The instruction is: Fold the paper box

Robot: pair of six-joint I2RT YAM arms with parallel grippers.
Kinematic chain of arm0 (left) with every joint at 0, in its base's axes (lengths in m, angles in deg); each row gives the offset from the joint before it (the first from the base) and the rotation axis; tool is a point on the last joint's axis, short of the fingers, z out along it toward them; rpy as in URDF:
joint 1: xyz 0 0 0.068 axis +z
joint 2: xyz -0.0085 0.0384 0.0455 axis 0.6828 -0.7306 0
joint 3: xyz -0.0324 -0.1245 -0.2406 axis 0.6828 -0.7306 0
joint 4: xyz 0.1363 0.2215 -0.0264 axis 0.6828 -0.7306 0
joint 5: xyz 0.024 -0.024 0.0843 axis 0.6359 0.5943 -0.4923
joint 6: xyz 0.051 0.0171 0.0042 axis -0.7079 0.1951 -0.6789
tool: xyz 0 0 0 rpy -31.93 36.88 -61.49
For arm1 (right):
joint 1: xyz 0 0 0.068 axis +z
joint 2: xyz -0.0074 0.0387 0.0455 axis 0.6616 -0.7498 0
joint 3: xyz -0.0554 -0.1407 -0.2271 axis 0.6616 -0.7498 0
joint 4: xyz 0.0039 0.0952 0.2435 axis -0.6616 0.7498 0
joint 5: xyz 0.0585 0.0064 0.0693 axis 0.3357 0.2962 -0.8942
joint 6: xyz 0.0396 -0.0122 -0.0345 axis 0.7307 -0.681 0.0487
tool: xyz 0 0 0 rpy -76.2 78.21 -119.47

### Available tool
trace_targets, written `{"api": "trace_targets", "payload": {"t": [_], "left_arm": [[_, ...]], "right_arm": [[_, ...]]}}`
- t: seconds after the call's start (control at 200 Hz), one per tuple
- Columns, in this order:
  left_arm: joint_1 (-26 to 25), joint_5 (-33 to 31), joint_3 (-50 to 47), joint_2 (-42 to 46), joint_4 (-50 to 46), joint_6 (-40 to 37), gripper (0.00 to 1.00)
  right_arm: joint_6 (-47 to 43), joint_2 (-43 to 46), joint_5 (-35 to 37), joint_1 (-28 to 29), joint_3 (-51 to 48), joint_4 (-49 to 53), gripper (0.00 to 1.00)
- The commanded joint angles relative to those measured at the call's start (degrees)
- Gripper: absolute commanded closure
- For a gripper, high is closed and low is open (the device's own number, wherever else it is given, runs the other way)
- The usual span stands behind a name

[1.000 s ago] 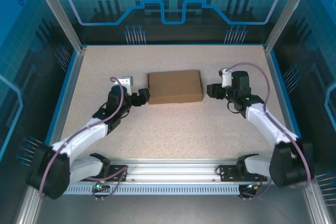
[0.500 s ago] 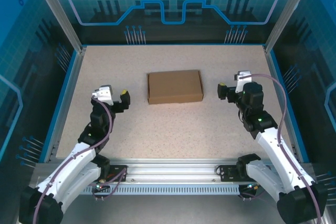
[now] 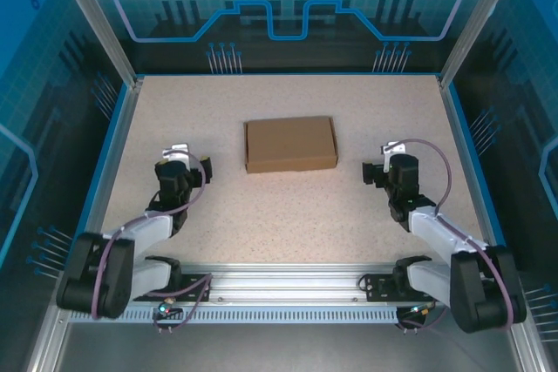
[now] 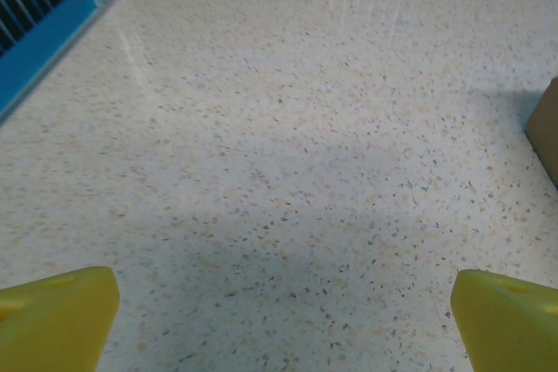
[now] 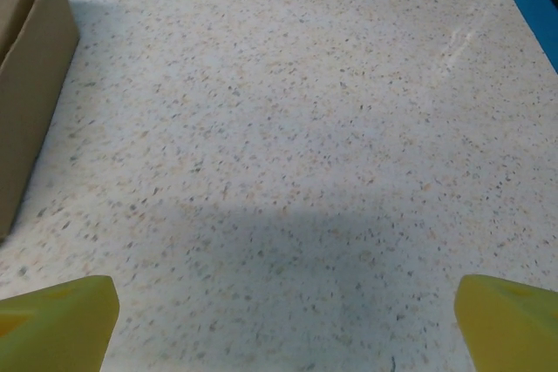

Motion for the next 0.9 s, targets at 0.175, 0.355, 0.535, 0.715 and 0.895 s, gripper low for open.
{"api": "trace_targets", "payload": {"t": [0.175, 0.355, 0.535, 0.715, 0.895], "left_arm": [[3.2, 11.2, 4.8, -15.3, 17.1, -1.5, 0.01], [4.2, 13.4, 6.1, -18.6, 17.7, -1.3, 0.01], [4.4, 13.6, 6.1, -18.6, 17.8, -1.2, 0.01], [4.4, 13.3, 5.9, -18.7, 18.2, -1.3, 0.01], [4.4, 13.4, 6.0, -18.7, 18.1, -1.2, 0.01]], "right_arm": [[-1.8, -7.3, -6.7, -2.8, -1.0, -18.7, 0.00], [-2.1, -13.9, -11.7, -3.4, 1.1, -24.9, 0.00], [-3.5, -21.6, -14.3, -3.1, 2.3, -28.7, 0.00], [-2.8, -21.8, -16.9, -4.5, 3.1, -27.0, 0.00], [-2.8, -21.8, -16.9, -4.5, 3.2, -26.9, 0.00]]}}
